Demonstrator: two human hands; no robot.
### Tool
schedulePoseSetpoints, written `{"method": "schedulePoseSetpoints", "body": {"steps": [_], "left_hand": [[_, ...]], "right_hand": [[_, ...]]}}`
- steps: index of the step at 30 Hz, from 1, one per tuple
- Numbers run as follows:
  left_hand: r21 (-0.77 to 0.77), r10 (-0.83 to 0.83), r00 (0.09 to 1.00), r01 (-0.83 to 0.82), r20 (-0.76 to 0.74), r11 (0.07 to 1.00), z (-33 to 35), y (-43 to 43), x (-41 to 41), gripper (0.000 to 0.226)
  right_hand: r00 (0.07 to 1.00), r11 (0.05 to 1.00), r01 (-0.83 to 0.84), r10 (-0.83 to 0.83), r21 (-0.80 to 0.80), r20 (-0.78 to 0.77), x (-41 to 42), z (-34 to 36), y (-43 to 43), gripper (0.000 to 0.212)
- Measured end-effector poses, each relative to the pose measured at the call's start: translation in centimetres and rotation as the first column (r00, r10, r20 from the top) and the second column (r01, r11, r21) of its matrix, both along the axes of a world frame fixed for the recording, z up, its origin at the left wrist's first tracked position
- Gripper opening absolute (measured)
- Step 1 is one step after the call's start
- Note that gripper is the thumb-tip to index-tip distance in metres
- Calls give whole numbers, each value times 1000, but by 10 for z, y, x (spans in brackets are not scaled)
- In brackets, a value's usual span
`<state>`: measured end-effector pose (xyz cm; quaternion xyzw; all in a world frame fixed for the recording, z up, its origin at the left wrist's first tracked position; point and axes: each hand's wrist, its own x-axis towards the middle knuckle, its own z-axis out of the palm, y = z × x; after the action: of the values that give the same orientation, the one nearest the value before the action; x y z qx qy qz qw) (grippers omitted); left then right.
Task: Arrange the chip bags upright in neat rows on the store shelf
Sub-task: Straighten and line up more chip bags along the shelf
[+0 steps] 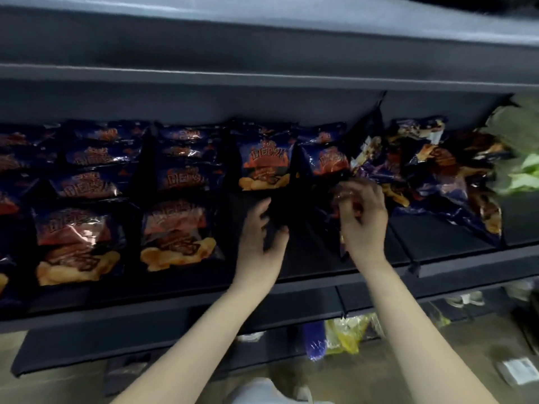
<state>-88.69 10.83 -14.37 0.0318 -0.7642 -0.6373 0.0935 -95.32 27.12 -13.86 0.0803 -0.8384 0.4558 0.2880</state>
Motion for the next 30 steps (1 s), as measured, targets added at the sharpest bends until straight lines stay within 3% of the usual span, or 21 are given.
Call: {"method": "schedulePoseSetpoints", "body": {"steps": [3, 5, 7, 12, 16, 18, 21, 24, 30], "left_hand": [[261, -104, 947, 22, 305, 965, -10, 36, -33, 65], [294, -110, 898, -22, 427, 956, -20, 55, -51, 79], [290, -90, 884, -53, 459, 956, -29, 70, -62, 81], [297, -71, 927, -45, 368, 954, -38, 90, -71, 95], [293, -4, 964, -77, 266, 953, -32, 98, -63, 82], [300, 10, 971, -83, 238, 950, -29, 93, -60, 72], [263, -41, 982, -9, 186, 965, -24, 78, -54, 67], [106, 1, 992, -14, 127, 994, -18, 62, -45, 56], [-47, 159, 987, -158, 20, 986, -10, 28, -31, 43]], "right_hand": [[977, 995, 20, -40, 97, 210, -13, -6, 42, 33], [924, 984, -60, -9, 170, 381, -16, -18, 60, 45], [893, 955, -153, 24, 253, 450, -15, -32, 70, 54], [874, 959, -207, 91, 196, 478, -20, -31, 90, 64], [848, 970, -221, 142, 97, 511, -29, -31, 100, 61], [789, 965, -259, 236, -41, 567, -31, -32, 102, 62], [646, 865, -369, 502, -341, 575, -35, -28, 103, 69], [497, 720, -567, 686, -400, 531, -35, -22, 89, 54], [468, 668, -623, 735, -406, 491, -39, -21, 42, 50]]}}
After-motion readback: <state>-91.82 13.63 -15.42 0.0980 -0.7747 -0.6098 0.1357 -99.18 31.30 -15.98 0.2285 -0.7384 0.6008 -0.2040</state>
